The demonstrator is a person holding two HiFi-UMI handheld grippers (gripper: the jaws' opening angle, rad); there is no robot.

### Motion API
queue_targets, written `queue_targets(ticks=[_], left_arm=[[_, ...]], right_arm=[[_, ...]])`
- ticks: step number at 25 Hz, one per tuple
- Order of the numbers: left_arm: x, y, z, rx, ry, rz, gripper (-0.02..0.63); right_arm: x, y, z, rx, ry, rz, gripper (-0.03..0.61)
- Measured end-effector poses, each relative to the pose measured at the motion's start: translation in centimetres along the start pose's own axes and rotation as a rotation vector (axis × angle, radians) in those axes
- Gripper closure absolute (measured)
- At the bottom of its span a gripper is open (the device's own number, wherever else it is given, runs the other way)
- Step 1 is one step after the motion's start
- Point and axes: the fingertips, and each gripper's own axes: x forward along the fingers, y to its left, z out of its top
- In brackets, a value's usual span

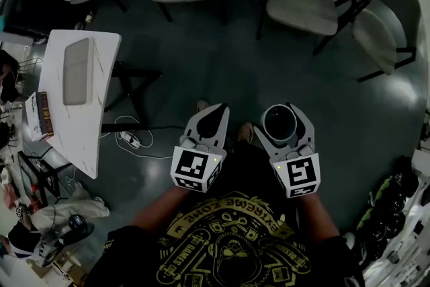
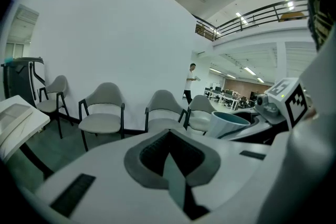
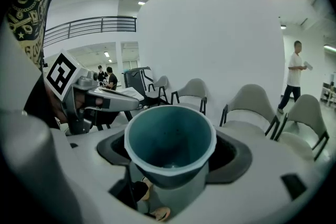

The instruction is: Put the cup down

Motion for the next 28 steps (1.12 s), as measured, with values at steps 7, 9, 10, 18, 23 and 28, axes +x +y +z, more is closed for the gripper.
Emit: queue_targets(ticks=[7,9,10,18,23,28], left_arm=[[-1.7,2.6,0.3,-0.029,-0.019,0.052,0.614],[-2.2,3.7,0.4,-0.037,-0.027,0.069,0.614],[-2.5,4.2,0.4,-0.041,-0.030,0.078,0.614],[-3.8,9.3,0.8,-0.098,-0.051,0.144,0.614],[-4.2,12.6,1.5,-0.125,-0.072,0.172,0.614],[-4.6,16.2,2.5,-0.148,-0.097,0.203,0.614]], right_arm=[[1.9,2.1,1.5,-0.026,-0.001,0.046,0.189],[2.8,2.7,1.9,-0.033,-0.001,0.061,0.189],[3.3,3.1,2.2,-0.038,0.000,0.069,0.189],[7.5,6.0,4.9,-0.071,0.005,0.132,0.189],[10.4,7.8,6.8,-0.108,0.021,0.172,0.189],[13.4,9.1,8.5,-0.123,0.021,0.188,0.189]])
